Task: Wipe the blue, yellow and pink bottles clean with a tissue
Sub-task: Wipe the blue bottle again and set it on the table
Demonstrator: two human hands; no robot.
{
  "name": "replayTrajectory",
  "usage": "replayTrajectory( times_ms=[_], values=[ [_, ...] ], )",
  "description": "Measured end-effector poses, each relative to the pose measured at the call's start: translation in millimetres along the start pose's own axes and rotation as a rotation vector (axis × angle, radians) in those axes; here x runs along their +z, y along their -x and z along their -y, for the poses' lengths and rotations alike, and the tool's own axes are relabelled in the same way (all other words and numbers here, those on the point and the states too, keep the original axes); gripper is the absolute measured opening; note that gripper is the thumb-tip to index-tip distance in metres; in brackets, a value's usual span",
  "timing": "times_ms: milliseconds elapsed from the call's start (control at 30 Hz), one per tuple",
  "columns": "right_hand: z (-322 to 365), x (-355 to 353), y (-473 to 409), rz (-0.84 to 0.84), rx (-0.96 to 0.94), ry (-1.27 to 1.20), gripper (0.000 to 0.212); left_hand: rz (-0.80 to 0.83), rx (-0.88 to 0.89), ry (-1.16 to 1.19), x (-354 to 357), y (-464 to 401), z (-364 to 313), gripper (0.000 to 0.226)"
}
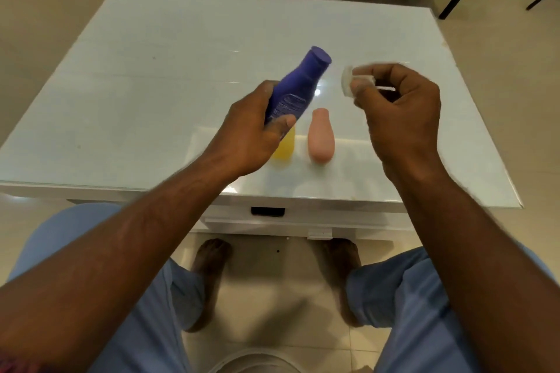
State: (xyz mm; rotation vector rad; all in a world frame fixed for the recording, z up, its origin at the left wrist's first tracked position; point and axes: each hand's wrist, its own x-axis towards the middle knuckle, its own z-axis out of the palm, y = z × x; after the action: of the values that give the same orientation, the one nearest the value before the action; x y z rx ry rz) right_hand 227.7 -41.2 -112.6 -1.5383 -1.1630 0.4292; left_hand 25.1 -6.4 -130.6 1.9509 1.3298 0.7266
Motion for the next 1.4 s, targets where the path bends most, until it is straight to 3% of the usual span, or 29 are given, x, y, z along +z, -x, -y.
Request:
replayTrajectory(
  times_ms=[100, 200, 300, 400, 567, 667, 767, 933, 1067, 1133, 1233, 1400],
  values=[
    [6, 1, 3, 0.037, -0.122, -0.063, 0.013, 0.019, 0.082, -0.087, -3, -1, -1, 0.045],
    [2, 1, 0, 0.058, -0.007, -0.014, 0.013, 0.008, 0.075, -0.047, 1, 1, -1, 0.043],
    [1, -2, -2, 0.017, 0.014, -0.014, 0.016, 0.018, -0.134, 0.384, 1, -1, -5, 0.038],
    [8, 10, 14, 0.178, -0.1, -0.061, 0.015, 0.083, -0.291, 0.865, 5, 2, -12, 0.029],
    [7, 20, 28, 0.41, -0.001, -0.024, 0.011, -0.081, -0.383, 1.204, 2, -3, -15, 0.019],
    [9, 15, 26, 0.395, 0.023, 0.019, 0.01, -0.07, -0.446, 1.262, -5, -5, -14, 0.017],
    [11, 14, 24, 0.286, 0.027, -0.052, 0.015, 0.0, -0.464, 1.277, 2, -1, -19, 0.034],
    [11, 15, 32, 0.401, 0.097, -0.1, 0.009, -0.141, -0.518, 1.53, -4, -4, -14, 0.034],
    [14, 17, 29, 0.255, 0.167, -0.258, 0.013, -0.106, -0.486, 1.587, -1, -1, -17, 0.037],
    [15, 22, 33, 0.288, 0.194, -0.286, 0.012, -0.137, -0.456, 1.602, 1, 0, -18, 0.043],
    [12, 33, 51, 0.431, 0.135, -0.124, 0.013, -0.182, -0.419, 1.575, -1, -1, -17, 0.048],
    [20, 31, 37, 0.178, 0.103, -0.308, 0.008, -0.195, -0.387, 1.627, -5, -4, -17, 0.044]
  ],
)
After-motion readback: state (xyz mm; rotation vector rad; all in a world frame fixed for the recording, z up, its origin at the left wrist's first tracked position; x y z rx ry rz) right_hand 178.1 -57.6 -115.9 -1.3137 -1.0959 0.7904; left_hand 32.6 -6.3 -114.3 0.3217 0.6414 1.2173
